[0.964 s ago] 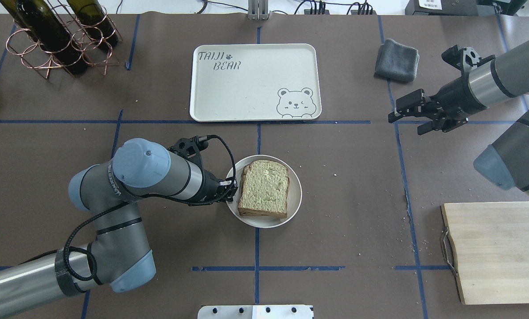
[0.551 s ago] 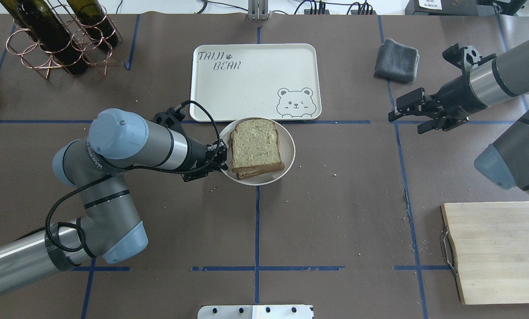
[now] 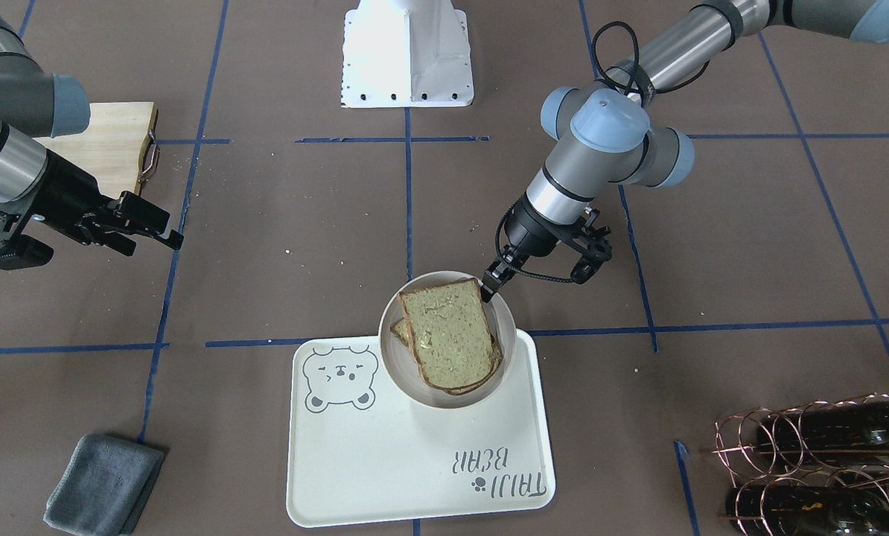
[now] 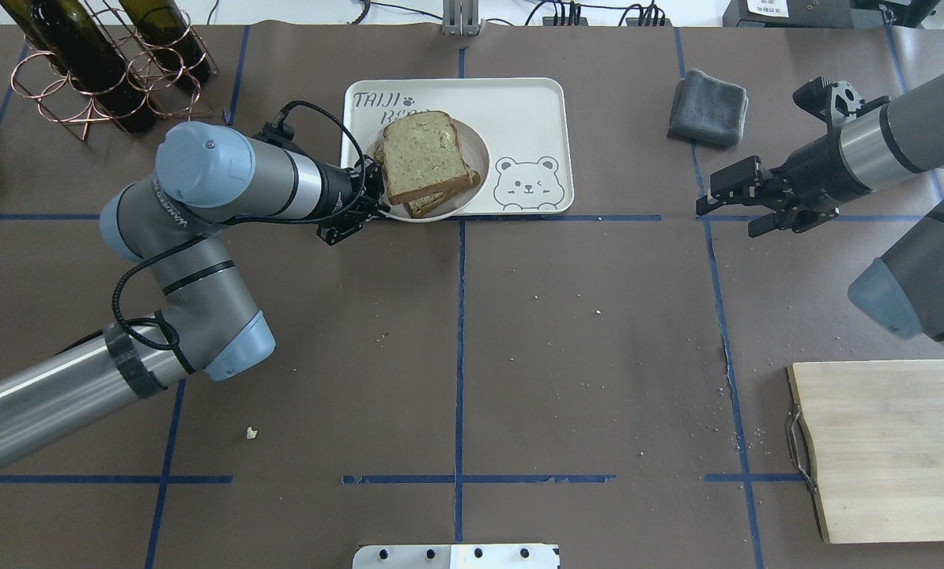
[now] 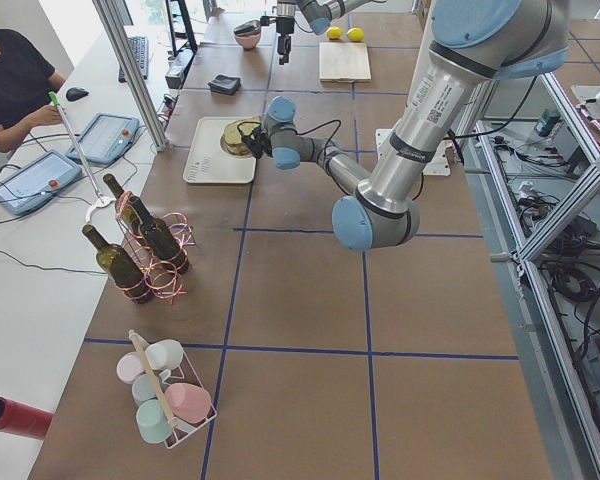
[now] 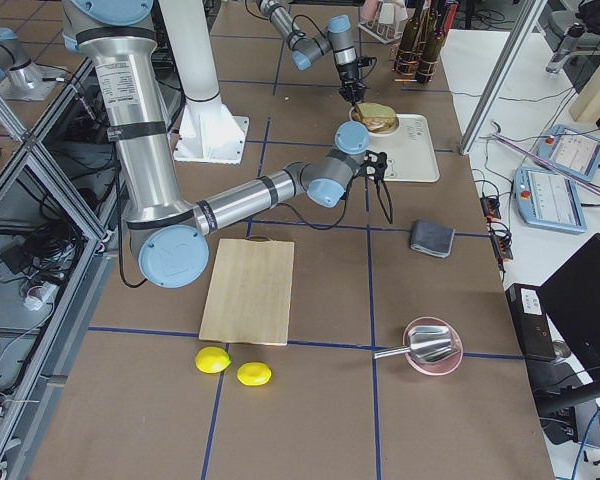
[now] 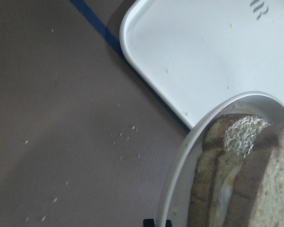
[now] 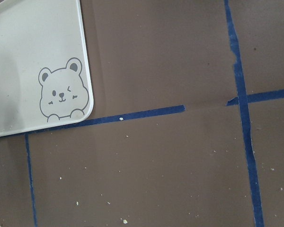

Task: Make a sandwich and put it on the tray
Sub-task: 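Carry the plate with the left gripper onto the bear-print tray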

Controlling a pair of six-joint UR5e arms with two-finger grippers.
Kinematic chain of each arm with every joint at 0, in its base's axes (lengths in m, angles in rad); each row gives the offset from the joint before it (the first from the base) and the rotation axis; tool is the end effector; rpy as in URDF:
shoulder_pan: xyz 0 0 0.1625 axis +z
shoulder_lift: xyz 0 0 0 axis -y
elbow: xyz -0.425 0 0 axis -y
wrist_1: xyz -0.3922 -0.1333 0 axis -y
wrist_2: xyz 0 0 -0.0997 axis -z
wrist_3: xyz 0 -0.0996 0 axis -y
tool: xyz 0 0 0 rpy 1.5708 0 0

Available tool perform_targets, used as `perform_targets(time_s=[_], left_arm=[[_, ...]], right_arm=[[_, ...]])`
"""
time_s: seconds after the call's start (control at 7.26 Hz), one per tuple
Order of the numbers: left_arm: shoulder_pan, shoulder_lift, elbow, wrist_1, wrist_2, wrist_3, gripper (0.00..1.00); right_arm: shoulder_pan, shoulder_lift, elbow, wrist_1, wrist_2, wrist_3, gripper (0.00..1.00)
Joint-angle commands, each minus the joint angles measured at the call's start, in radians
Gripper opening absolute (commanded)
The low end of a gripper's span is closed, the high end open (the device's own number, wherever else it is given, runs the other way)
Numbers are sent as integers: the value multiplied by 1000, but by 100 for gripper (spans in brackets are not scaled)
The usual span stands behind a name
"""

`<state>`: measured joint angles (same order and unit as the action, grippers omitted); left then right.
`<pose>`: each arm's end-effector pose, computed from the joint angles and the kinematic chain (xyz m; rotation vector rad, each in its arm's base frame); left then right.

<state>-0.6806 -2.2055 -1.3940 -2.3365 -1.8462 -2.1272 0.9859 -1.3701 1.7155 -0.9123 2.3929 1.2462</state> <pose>0.4988 -0.5406 0.2702 -0.1708 1.2772 -0.9020 -0.2614 -0.5040 0.3985 -0.0191 -1.1981 0.1682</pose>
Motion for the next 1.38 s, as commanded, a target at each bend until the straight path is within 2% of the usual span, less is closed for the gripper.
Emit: perform_targets(time_s=[0.0, 0.14, 0.28, 0.96, 1.1, 1.24], left_arm=[[-13, -141, 189, -18, 28, 3, 0], [-7, -207, 264, -18, 45, 6, 0], [6, -224, 291, -18, 51, 7, 0], [9, -240, 382, -63, 65, 41, 0], [12, -240, 383, -63, 65, 43, 10], [12, -241, 383, -64, 65, 67, 32]], right_arm=[[-1, -10, 3, 3, -14, -1, 100], [-6, -10, -4, 3, -20, -1, 100], [-6, -10, -1, 3, -20, -1, 100], [-6, -17, 3, 4, -20, 1, 100], [-6, -18, 3, 4, -20, 1, 100], [-6, -18, 3, 3, -20, 1, 100]])
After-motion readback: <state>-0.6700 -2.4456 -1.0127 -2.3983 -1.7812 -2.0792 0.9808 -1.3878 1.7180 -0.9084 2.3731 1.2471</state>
